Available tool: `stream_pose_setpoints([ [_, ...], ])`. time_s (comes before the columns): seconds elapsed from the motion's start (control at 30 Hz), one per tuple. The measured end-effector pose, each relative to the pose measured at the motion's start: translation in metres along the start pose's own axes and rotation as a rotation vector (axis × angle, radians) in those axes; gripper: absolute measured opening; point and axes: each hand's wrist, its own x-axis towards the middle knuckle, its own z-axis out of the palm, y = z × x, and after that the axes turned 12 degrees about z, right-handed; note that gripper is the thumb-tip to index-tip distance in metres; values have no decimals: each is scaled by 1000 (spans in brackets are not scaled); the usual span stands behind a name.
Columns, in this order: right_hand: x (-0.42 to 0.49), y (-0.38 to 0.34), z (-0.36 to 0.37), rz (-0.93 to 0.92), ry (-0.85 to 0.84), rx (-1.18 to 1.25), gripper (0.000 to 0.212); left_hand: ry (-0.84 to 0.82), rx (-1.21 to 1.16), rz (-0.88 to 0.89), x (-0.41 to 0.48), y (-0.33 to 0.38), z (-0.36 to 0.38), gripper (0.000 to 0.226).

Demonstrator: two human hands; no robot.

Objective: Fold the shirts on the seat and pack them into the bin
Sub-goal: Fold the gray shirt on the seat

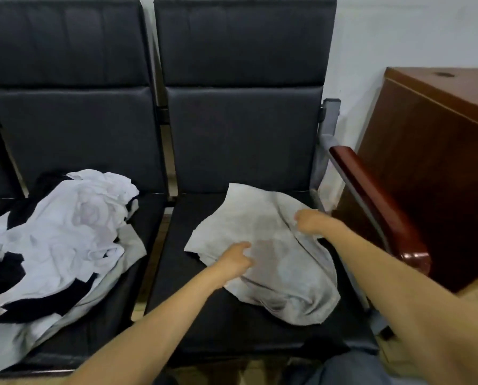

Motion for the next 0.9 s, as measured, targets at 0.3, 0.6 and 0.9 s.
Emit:
stream_pose_setpoints([
  [0.3, 1, -31, 121, -159, -91, 122, 53, -104, 1029, 64, 34, -81, -16, 50],
  [0.6, -17, -33, 120, -310, -128, 383, 37, 131, 767, 154, 8, -82, -39, 29],
  [0.9, 7, -35, 127, -158, 138, 238, 48, 6, 888, 39, 47, -115, -55, 53],
])
